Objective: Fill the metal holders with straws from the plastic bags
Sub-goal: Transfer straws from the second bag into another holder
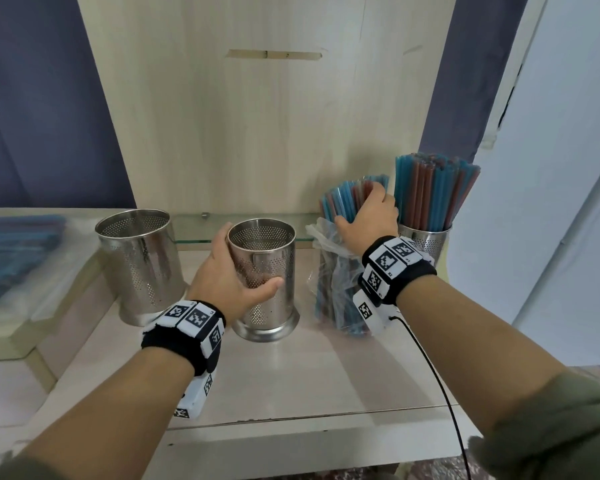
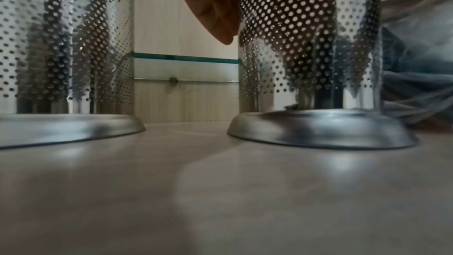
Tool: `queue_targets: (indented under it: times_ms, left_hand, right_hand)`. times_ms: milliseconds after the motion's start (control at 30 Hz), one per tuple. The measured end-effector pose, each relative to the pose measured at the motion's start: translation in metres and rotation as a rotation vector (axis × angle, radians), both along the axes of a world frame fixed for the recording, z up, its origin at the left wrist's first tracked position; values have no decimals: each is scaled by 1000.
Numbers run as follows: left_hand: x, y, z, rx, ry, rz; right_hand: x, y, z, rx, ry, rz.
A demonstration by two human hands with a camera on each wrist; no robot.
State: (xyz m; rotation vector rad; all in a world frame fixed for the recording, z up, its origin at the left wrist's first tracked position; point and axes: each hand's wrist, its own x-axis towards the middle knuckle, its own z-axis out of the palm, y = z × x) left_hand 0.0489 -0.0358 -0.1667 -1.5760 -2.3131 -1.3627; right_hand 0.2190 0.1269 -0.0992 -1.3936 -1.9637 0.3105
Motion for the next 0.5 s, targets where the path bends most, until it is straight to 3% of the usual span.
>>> queue_targets:
  times_ms: [200, 500]
  left_hand:
    - [-3, 1, -1, -8, -7, -28]
    - [-7, 3, -4, 6, -32, -44]
  right_hand:
    - [-5, 6, -8, -44, -55, -32]
    - [-7, 16, 1, -95, 179, -22]
